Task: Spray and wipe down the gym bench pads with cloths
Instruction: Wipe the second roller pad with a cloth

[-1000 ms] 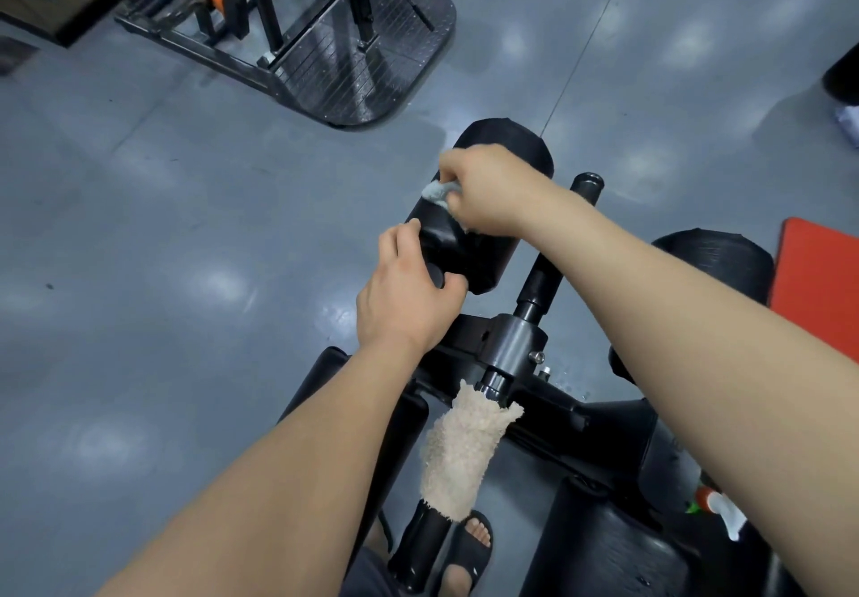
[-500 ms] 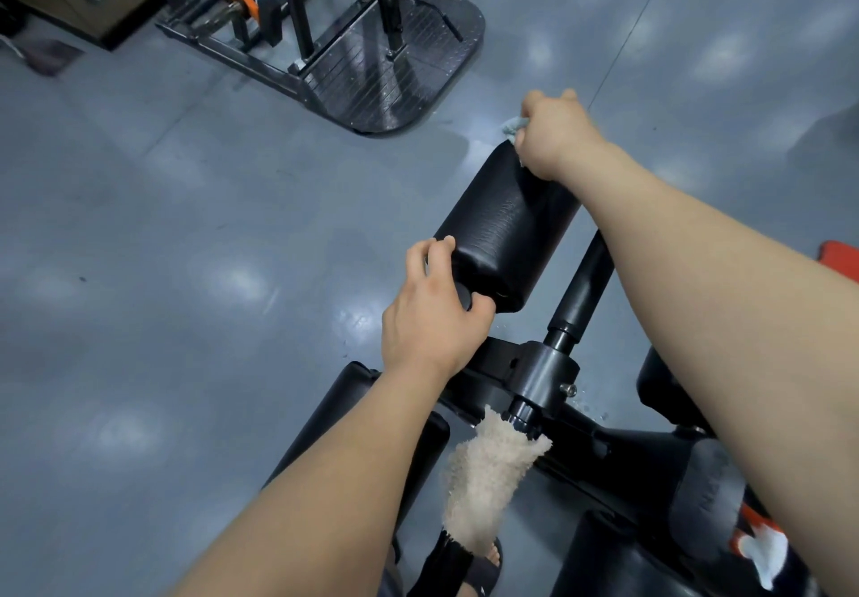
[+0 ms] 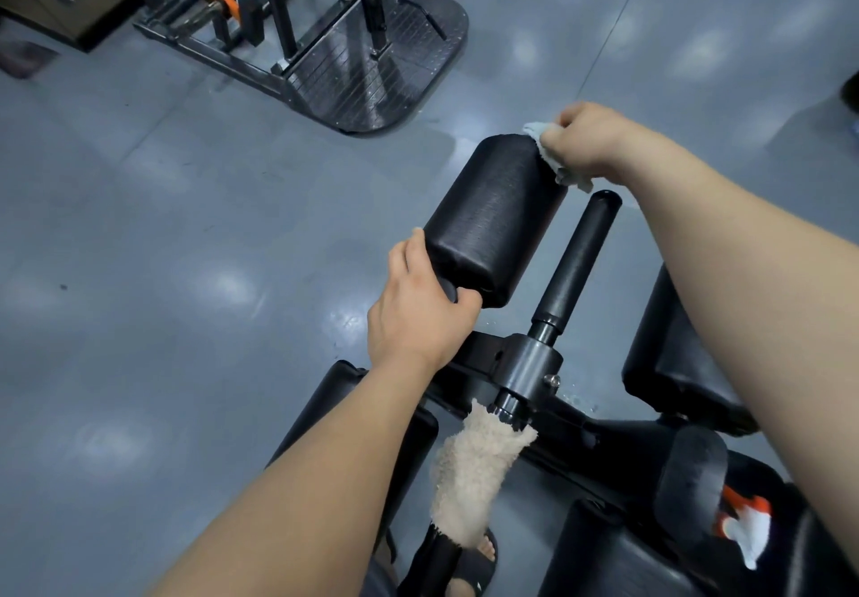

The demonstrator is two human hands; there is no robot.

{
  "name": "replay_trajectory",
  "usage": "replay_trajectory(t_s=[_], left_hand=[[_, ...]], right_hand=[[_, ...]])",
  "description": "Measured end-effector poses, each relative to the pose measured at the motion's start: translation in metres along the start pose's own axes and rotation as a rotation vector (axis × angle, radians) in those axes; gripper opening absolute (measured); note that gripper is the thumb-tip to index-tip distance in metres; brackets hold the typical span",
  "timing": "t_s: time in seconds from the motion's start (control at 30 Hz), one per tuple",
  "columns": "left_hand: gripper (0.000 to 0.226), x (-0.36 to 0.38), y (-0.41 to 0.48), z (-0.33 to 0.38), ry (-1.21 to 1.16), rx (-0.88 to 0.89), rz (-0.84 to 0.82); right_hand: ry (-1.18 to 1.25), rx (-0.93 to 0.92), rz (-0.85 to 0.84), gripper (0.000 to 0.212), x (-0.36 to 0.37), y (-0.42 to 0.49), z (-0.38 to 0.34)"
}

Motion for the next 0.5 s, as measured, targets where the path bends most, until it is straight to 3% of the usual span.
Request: replay_trajectory(t_s=[0.13,0.5], left_hand=[[0.081,0.002,0.000,0.001,0.004,0.000,-0.002],[0.078,0.002,0.000,0.002,0.033,-0.010,0.002]], right_hand=[[-0.019,-0.048,0.041,0.019,-0.002,-0.005,0.000],[-0.334,-0.395,0.024,0.009,0.044,-0.030,-0.068]])
Point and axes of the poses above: each hand's wrist, its own y-axis towards the middle knuckle, its own x-axis out of the palm, z = x × y, the point moved 7 cm from there along y, towards the middle knuckle, and after that the axes turned 14 degrees about -x, right-handed, at the moved point
